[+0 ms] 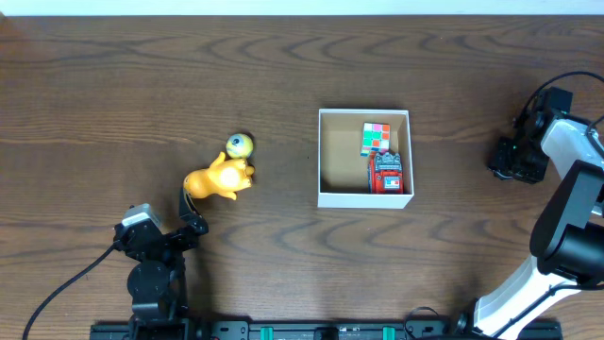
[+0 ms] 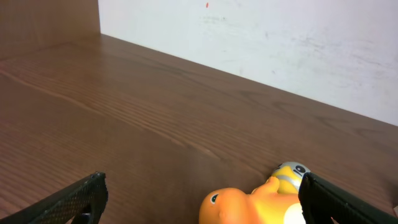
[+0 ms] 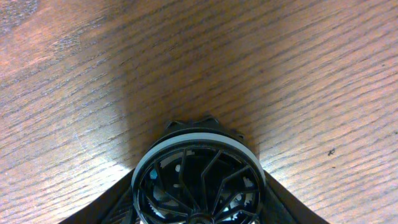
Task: Pack container
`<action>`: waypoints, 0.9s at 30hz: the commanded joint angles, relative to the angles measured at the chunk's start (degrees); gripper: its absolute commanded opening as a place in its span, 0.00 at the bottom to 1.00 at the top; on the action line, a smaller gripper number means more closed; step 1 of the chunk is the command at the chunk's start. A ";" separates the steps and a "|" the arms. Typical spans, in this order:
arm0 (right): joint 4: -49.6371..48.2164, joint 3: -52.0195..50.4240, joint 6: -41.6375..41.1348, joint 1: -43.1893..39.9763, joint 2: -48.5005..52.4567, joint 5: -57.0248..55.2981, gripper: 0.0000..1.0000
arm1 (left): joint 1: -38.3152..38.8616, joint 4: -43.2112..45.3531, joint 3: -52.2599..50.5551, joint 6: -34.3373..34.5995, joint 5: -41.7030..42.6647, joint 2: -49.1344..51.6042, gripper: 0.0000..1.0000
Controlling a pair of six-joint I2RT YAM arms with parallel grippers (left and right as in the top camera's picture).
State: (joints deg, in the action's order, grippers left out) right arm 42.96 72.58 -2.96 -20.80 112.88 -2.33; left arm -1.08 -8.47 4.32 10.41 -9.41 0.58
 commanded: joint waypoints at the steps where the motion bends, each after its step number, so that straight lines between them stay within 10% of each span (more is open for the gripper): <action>1: -0.09 -0.07 -0.20 -0.55 -0.28 0.52 0.48 | -0.20 -0.39 -1.64 -0.96 -0.46 -0.28 0.98; 27: 11.32 26.23 0.52 21.33 -3.28 4.31 0.42 | -0.20 -0.39 -1.64 -0.96 -0.46 -0.28 0.98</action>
State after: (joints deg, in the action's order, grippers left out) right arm 53.36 94.83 -2.92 -3.49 111.70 1.34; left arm -1.08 -8.45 4.32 10.41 -9.41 0.58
